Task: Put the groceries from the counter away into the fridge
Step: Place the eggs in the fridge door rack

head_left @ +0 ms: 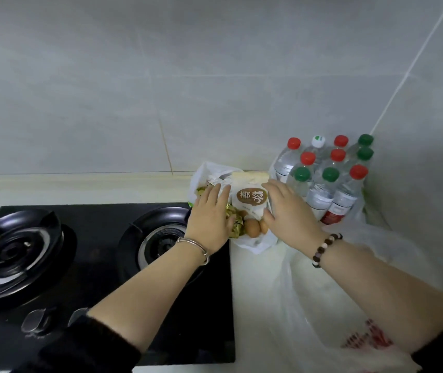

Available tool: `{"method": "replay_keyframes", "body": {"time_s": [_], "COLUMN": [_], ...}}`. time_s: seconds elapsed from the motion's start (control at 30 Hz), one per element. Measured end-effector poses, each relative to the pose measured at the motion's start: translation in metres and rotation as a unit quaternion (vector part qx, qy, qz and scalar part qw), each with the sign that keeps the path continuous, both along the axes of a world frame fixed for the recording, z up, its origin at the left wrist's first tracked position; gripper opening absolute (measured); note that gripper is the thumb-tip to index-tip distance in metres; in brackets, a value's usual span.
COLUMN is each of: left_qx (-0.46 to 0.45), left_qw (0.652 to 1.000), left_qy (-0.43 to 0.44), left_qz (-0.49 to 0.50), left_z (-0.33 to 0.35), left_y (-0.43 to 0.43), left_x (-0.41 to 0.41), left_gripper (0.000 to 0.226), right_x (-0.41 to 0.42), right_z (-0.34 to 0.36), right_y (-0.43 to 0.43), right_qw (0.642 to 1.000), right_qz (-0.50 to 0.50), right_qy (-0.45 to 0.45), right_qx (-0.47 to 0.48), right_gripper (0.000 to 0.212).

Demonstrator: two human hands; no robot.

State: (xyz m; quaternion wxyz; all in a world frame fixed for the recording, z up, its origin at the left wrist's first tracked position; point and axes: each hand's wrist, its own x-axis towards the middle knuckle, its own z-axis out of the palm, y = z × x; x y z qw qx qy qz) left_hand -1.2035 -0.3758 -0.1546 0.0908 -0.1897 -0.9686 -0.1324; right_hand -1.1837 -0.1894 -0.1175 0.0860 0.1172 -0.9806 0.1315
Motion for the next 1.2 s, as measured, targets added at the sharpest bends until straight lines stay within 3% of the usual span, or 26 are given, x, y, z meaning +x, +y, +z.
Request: {"method": "replay_keyframes", "body": {"time_s": [0.13, 0.33, 0.63, 0.77, 0.83, 0.9, 1.07, 1.2], "left_qx": [0.021, -0.054, -0.116, -0.053, 0.000, 0.053, 0.111, 0.119], "left_qw": [0.997, 0.980, 0.978, 0.990, 0.993, 0.993, 0.983, 0.982], "left_qy": [-0.074, -0.188, -0.166, -0.124, -0.118, -0.105, -0.107, -0.111], "left_qz": [-0.027, -0.040, -0.050, -0.038, -0.018, 0.013, 0.102, 0.096], "left_z": [-0.034, -0.074, -0.092, -0.085, -0.075, -0.062, -0.043, -0.042], "left_y": [0.026, 0.068, 0.090, 0.078, 0.065, 0.049, 0.011, -0.009], "left_x": [-0.023, -0.055, -0.071, -0.068, -0.064, -0.061, -0.053, -0.044], "left_gripper": [0.064, 0.054, 0.021, 0.026, 0.035, 0.041, 0.052, 0.057], "right_x": [-0.006, -0.005, -0.014, -0.020, -0.023, -0.029, -0.051, -0.067], "right_z": [-0.021, -0.039, -0.064, -0.061, -0.060, -0.063, -0.076, -0.096], "right_y": [0.018, 0.040, 0.057, 0.052, 0.044, 0.033, -0.001, -0.021], "right_qw": [1.000, 0.999, 0.998, 0.995, 0.991, 0.988, 0.981, 0.945], "right_qz": [0.000, 0.007, 0.048, 0.081, 0.107, 0.129, 0.129, 0.089], "right_qy": [-0.019, -0.037, -0.033, 0.044, 0.061, 0.058, -0.058, -0.130], "right_qx": [0.001, 0.029, 0.031, 0.035, 0.044, 0.065, 0.132, 0.286], "right_gripper": [0.049, 0.039, 0.037, 0.027, 0.028, 0.015, 0.025, 0.040]}}
